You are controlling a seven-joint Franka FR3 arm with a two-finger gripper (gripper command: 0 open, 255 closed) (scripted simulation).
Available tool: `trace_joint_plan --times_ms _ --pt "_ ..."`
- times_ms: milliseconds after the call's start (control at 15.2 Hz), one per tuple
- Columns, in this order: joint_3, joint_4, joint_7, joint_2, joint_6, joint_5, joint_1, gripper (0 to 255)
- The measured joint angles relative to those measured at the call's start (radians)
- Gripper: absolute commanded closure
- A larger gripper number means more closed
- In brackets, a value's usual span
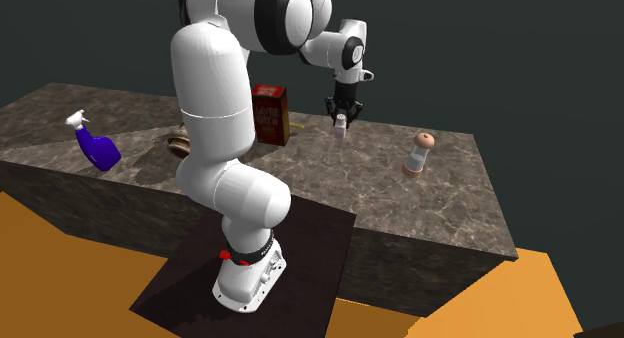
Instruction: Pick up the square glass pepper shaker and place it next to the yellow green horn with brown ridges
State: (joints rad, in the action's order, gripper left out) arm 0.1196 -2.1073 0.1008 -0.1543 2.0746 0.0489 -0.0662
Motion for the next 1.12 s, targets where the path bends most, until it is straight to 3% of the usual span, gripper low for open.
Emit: trace_joint_plan --times_ms 1122 --pt "0.0 0.109 0.003 0.103 -0.211 0.008 0.003 255"
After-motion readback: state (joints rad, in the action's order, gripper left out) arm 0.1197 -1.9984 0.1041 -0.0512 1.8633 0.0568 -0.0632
